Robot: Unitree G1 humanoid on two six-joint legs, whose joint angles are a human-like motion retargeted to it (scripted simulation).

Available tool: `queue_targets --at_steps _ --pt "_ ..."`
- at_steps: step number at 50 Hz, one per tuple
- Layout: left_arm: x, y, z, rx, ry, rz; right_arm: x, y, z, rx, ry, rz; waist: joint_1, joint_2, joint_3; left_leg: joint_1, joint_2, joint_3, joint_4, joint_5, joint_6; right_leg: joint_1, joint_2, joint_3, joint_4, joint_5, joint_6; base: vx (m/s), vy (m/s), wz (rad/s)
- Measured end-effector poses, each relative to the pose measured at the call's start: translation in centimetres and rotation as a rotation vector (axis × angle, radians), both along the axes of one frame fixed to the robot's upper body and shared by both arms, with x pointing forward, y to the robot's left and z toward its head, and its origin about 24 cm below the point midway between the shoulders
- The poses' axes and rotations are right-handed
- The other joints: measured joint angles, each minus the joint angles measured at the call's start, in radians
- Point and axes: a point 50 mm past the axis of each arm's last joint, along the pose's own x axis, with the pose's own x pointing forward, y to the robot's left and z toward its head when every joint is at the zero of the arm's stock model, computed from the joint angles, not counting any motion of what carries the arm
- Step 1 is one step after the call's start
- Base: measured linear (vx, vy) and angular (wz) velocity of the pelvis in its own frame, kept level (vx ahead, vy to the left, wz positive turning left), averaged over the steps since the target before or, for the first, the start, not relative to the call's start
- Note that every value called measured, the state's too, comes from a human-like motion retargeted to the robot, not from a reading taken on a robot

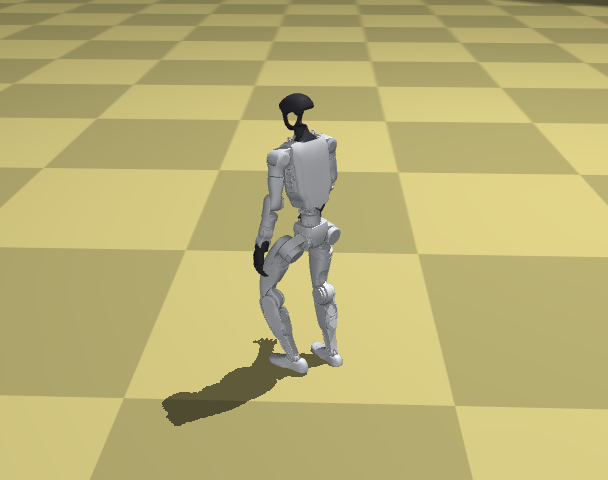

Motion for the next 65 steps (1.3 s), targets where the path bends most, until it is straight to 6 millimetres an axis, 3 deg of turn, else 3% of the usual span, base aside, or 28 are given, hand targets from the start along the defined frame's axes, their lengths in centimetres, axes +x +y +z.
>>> queue_targets --at_steps 3,8,15,20,23,28,35,41,45,48,53,57,61,65 --pt "-0.4 -0.3 -0.2 -0.004 0.016 -0.015 0.7 0.8 0.3 0.021 -0.020 0.028 0.005 -0.021 -0.006 -0.004 -0.051 0.004 -0.262 0.089 -0.030 0.051 -0.022 -0.008 -0.027 -0.024 0.005 0.40 -0.03 0.21" --pt "-0.9 -0.7 -0.4 -0.015 0.042 -0.051 -0.1 2.0 -0.4 0.045 0.019 0.075 0.012 -0.033 -0.031 -0.002 -0.085 -0.013 -0.462 0.174 -0.052 0.100 -0.031 -0.012 -0.005 -0.082 0.004 0.39 0.04 0.17" --pt "-1.0 -0.8 -0.4 -0.013 0.058 -0.075 -4.2 2.6 -2.8 0.059 0.171 0.079 0.017 -0.076 -0.072 0.027 -0.137 -0.017 -0.388 0.173 -0.001 0.104 -0.105 -0.025 0.173 -0.178 0.004 0.41 0.09 0.10" --pt "0.7 -0.2 0.2 -0.005 0.025 -0.107 -6.1 2.2 -3.6 0.060 0.260 0.081 -0.009 -0.133 -0.068 0.134 -0.247 -0.026 -0.466 0.154 0.042 0.009 -0.216 0.008 0.508 -0.135 0.032 0.42 0.09 0.37" --pt "1.9 0.2 0.6 0.019 -0.003 -0.135 -6.4 2.1 -3.7 0.057 0.278 0.093 -0.039 -0.153 -0.060 0.208 -0.301 -0.048 -0.533 0.151 0.057 -0.087 -0.291 0.002 0.714 -0.097 0.017 0.43 0.09 0.46" --pt "3.6 0.9 1.4 0.067 -0.056 -0.155 -6.3 2.0 -3.6 0.054 0.263 0.091 -0.103 -0.161 -0.036 0.332 -0.345 -0.106 -0.634 0.140 0.062 -0.242 -0.338 -0.005 0.806 -0.122 -0.003 0.45 0.08 0.53" --pt "5.9 0.9 2.4 0.074 -0.143 -0.129 -5.6 2.0 -3.3 0.068 0.231 0.047 -0.168 -0.121 0.015 0.494 -0.313 -0.189 -0.718 0.086 0.062 -0.360 -0.238 0.001 0.455 -0.030 0.071 0.48 0.05 0.46" --pt "5.4 0.7 2.2 0.054 -0.148 -0.118 -6.0 2.1 -3.5 0.076 0.236 0.018 -0.174 -0.104 0.016 0.562 -0.292 -0.227 -0.685 -0.003 0.070 -0.368 -0.149 0.049 0.142 0.090 0.139 0.47 -0.02 0.18" --pt "3.7 0.2 1.4 0.030 -0.104 -0.091 -6.9 2.0 -3.8 0.072 0.255 -0.002 -0.160 -0.093 -0.003 0.587 -0.275 -0.232 -0.591 -0.064 0.069 -0.340 -0.130 0.056 0.165 0.134 0.121 0.46 -0.08 0.16" --pt "2.4 0.1 0.9 0.013 -0.066 -0.057 -6.8 1.6 -3.7 0.055 0.251 -0.009 -0.151 -0.057 -0.001 0.553 -0.231 -0.233 -0.399 -0.097 0.032 -0.283 -0.089 0.040 0.168 0.128 0.086 0.44 -0.12 0.16" --pt "1.0 -0.3 0.3 0.001 -0.027 -0.037 -6.0 1.1 -3.3 0.023 0.211 -0.007 -0.116 0.039 0.007 0.366 -0.081 -0.180 0.120 0.043 -0.082 -0.178 0.028 0.010 0.096 0.106 0.018 0.39 -0.14 0.05" --pt "1.3 -0.6 0.4 0.004 -0.047 -0.038 -4.9 0.6 -2.7 -0.004 0.162 -0.005 -0.070 0.070 0.002 0.201 0.011 -0.128 0.349 0.036 -0.049 -0.120 0.074 0.013 0.035 0.089 -0.002 0.38 -0.14 -0.05" --pt "2.0 -0.7 0.6 0.008 -0.077 -0.032 -3.7 0.6 -2.1 -0.007 0.120 -0.010 -0.029 0.057 0.000 0.084 0.037 -0.072 0.277 -0.044 -0.001 -0.066 0.072 0.032 -0.007 0.061 0.005 0.37 -0.11 -0.17" --pt "2.4 -0.9 0.7 0.006 -0.083 -0.045 -2.7 1.0 -1.8 0.018 0.096 0.002 -0.016 0.020 0.004 0.039 -0.012 -0.041 -0.009 -0.023 -0.003 -0.007 0.032 0.047 -0.036 0.025 0.015 0.36 -0.06 -0.09"
